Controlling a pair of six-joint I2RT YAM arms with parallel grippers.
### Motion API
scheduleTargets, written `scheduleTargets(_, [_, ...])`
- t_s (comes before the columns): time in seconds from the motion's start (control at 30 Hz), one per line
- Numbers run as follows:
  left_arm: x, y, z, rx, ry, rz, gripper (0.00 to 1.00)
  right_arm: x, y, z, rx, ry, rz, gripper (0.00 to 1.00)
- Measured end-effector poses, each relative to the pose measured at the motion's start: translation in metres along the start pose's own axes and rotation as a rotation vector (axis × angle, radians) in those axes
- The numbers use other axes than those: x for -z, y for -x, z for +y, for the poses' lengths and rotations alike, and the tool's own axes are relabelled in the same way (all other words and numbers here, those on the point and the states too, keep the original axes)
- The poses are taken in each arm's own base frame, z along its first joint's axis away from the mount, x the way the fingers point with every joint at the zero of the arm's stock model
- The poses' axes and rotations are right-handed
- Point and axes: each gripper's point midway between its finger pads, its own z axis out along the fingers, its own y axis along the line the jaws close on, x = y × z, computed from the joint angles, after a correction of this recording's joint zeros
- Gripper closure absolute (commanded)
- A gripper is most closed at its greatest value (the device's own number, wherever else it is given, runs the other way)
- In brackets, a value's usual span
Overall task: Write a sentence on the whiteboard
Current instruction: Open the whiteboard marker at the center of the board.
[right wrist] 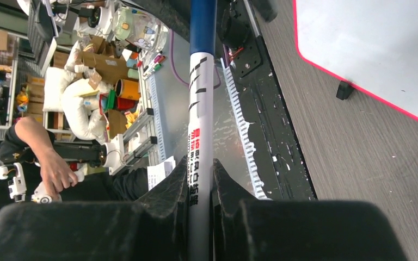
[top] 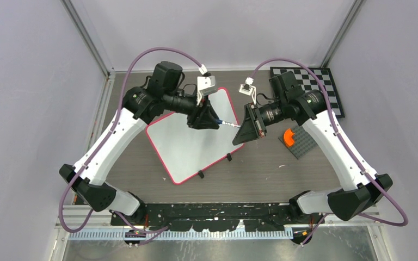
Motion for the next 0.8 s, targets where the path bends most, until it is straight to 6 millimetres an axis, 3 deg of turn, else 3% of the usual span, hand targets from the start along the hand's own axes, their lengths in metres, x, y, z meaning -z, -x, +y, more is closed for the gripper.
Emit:
scheduleTargets(0.07, [-0.003,0.000,-0.009,-0.023,-0.042,0.001,0.83,0.000,-0.001,0.001,-0.001,0.003,0.004,1.00])
scheduleTargets(0.1, [-0.004,0.000,-0.013,-0.032,-0.058,0.002,0.91,-0.001,-0.002,0.001,-0.003,0.005,0.007,0.92])
scheduleTargets(0.13, [-0.005,-0.002,-0.018,-0.046,-0.078,0.010,1.00,0.000,-0.004,0.002,-0.008,0.006,0.012,0.79])
scheduleTargets(0.27, [-0.006,-0.005,-0.031,-0.067,-0.132,0.020,1.00,0.000,-0.006,0.003,-0.010,0.011,0.017,0.51])
scheduleTargets(0.37, [-0.006,-0.007,-0.030,-0.078,-0.128,0.026,1.00,0.000,-0.006,0.005,-0.009,0.011,0.019,0.43])
scheduleTargets(0.6, [-0.007,-0.008,-0.026,-0.093,-0.105,0.035,1.00,-0.001,-0.004,0.005,-0.013,0.007,0.014,0.51])
scheduleTargets(0.8, [-0.006,-0.007,-0.026,-0.088,-0.104,0.034,1.00,-0.001,-0.002,0.001,-0.020,-0.012,0.007,0.86])
